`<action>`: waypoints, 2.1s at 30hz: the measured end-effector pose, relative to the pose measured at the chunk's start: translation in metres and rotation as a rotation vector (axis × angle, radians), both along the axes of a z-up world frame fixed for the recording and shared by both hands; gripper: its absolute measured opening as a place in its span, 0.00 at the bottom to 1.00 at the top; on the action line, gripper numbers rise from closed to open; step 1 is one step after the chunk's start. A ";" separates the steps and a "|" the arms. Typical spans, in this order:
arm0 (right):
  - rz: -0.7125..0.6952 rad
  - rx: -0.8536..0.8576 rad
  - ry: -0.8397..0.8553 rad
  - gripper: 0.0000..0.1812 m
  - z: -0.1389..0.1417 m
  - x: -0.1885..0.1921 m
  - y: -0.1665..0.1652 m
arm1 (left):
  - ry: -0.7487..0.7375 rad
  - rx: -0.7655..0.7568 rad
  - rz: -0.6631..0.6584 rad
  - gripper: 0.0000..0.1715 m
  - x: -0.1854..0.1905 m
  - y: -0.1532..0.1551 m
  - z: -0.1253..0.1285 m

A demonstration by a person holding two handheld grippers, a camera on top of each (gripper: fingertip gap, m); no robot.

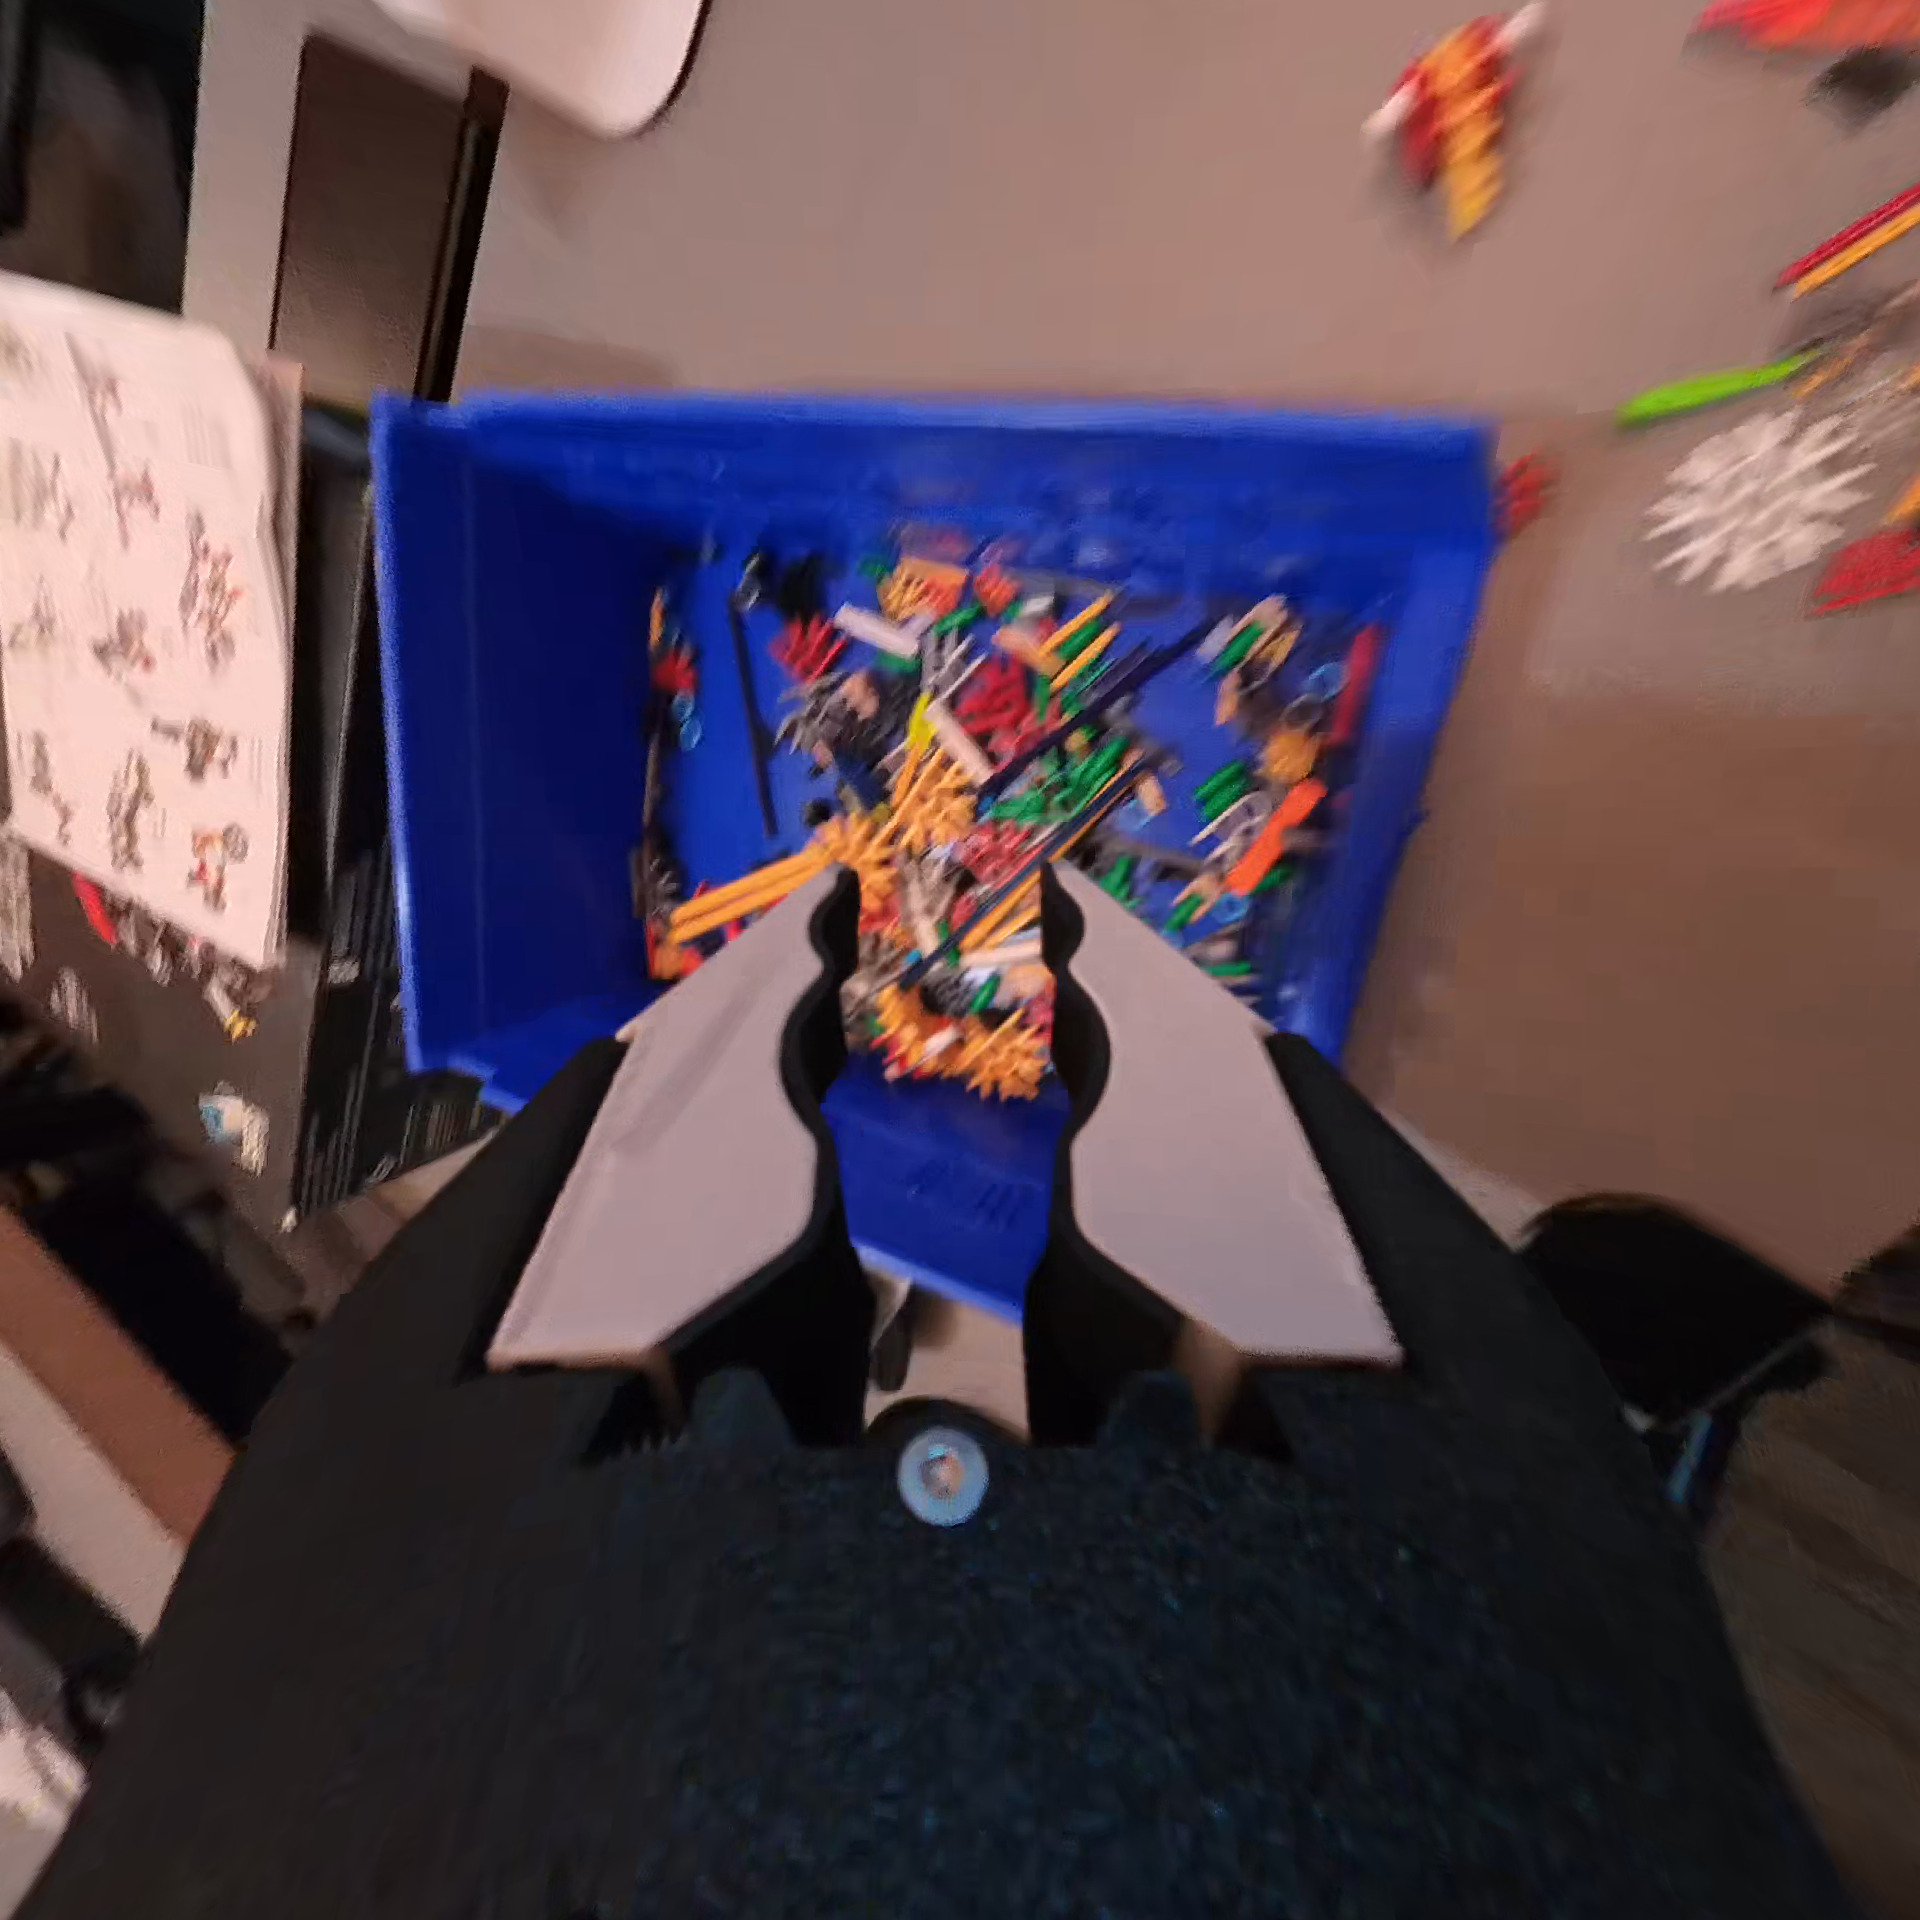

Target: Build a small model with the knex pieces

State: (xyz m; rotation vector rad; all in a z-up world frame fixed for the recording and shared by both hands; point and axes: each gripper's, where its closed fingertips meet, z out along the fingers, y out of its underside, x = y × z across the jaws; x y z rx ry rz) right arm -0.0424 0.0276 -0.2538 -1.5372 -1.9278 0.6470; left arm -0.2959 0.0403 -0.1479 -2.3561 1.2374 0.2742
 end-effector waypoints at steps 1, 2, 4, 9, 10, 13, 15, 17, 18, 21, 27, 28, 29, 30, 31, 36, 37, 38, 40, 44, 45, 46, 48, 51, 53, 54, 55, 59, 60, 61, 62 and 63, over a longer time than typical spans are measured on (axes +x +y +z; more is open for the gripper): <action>0.000 -0.001 -0.005 0.09 -0.001 0.000 0.000 | 0.029 -0.008 0.015 0.20 -0.015 0.005 -0.004; 0.000 -0.002 -0.009 0.09 -0.003 0.000 0.000 | 0.046 -0.028 0.033 0.20 -0.027 0.008 -0.009; 0.000 -0.005 -0.016 0.09 -0.005 0.000 0.000 | 0.061 -0.079 0.043 0.20 -0.041 0.014 -0.021; -0.001 -0.011 -0.026 0.09 -0.009 0.001 0.001 | 0.208 -0.222 0.072 0.22 -0.078 0.028 -0.061; -0.002 -0.011 -0.025 0.09 -0.009 0.001 0.001 | 0.235 -0.237 0.090 0.23 -0.086 0.032 -0.067; -0.004 -0.012 -0.021 0.09 -0.008 0.001 0.002 | 0.270 -0.292 0.110 0.23 -0.099 0.040 -0.079; -0.004 -0.014 -0.022 0.09 -0.008 0.001 0.002 | 0.317 -0.314 0.114 0.21 -0.109 0.046 -0.084; -0.003 -0.016 -0.024 0.09 -0.009 0.001 0.002 | 0.357 -0.351 0.119 0.21 -0.118 0.048 -0.091; -0.002 -0.017 -0.025 0.09 -0.009 0.001 0.002 | 0.378 -0.369 0.116 0.21 -0.122 0.050 -0.094; -0.004 -0.018 -0.025 0.09 -0.010 0.001 0.002 | 0.436 -0.423 0.115 0.18 -0.134 0.053 -0.106; -0.007 -0.022 -0.026 0.09 -0.010 0.002 0.003 | 0.485 -0.496 0.114 0.11 -0.141 0.059 -0.128; -0.007 -0.023 -0.027 0.09 -0.010 0.002 0.004 | 0.505 -0.499 0.116 0.11 -0.141 0.060 -0.128; -0.007 -0.023 -0.026 0.09 -0.010 0.002 0.004 | 0.512 -0.500 0.108 0.10 -0.140 0.061 -0.128; -0.007 -0.023 -0.026 0.09 -0.010 0.002 0.004 | 0.496 -0.480 0.090 0.06 -0.134 0.066 -0.128; -0.006 -0.023 -0.025 0.09 -0.010 0.002 0.003 | 0.414 -0.470 0.074 0.01 -0.118 0.069 -0.130; -0.005 -0.024 -0.026 0.09 -0.010 0.002 0.003 | 0.286 -0.325 0.017 0.04 -0.081 0.097 -0.112; -0.006 -0.024 -0.025 0.09 -0.010 0.002 0.003 | 0.271 -0.319 0.032 0.05 -0.082 0.099 -0.107; -0.006 -0.024 -0.023 0.09 -0.009 0.002 0.003 | 0.241 -0.326 0.049 0.08 -0.083 0.098 -0.102; -0.005 -0.024 -0.022 0.09 -0.009 0.002 0.003 | 0.247 -0.333 0.071 0.08 -0.094 0.096 -0.093; -0.003 -0.022 -0.025 0.09 -0.009 0.002 0.003 | 0.317 -0.427 0.102 0.08 -0.119 0.077 -0.098; -0.002 -0.022 -0.025 0.09 -0.009 0.002 0.002 | 0.347 -0.441 0.102 0.08 -0.124 0.075 -0.101; -0.002 -0.022 -0.025 0.09 -0.009 0.002 0.002 | 0.376 -0.452 0.101 0.08 -0.129 0.073 -0.106; -0.004 -0.023 -0.025 0.09 -0.010 0.002 0.003 | 0.412 -0.449 0.086 0.07 -0.133 0.074 -0.114; -0.005 -0.025 -0.029 0.09 -0.011 0.002 0.003 | 0.365 -0.422 0.079 0.07 -0.125 0.081 -0.123; -0.005 -0.026 -0.029 0.09 -0.011 0.002 0.003 | 0.341 -0.403 0.082 0.10 -0.121 0.085 -0.125; -0.005 -0.026 -0.029 0.09 -0.011 0.002 0.003 | 0.330 -0.398 0.079 0.10 -0.120 0.087 -0.125; -0.006 -0.027 -0.029 0.09 -0.011 0.002 0.003 | 0.313 -0.401 0.080 0.10 -0.118 0.087 -0.127; -0.006 -0.026 -0.027 0.09 -0.010 0.003 0.004 | 0.278 -0.425 0.089 0.14 -0.116 0.086 -0.133; -0.006 -0.026 -0.026 0.09 -0.010 0.003 0.004 | 0.278 -0.418 0.092 0.16 -0.117 0.087 -0.132; -0.007 -0.026 -0.025 0.09 -0.010 0.003 0.004 | 0.281 -0.414 0.100 0.18 -0.118 0.088 -0.132; -0.007 -0.026 -0.025 0.09 -0.010 0.003 0.004 | 0.274 -0.424 0.105 0.17 -0.118 0.087 -0.132; -0.006 -0.025 -0.025 0.09 -0.010 0.003 0.004 | 0.266 -0.431 0.107 0.16 -0.117 0.087 -0.133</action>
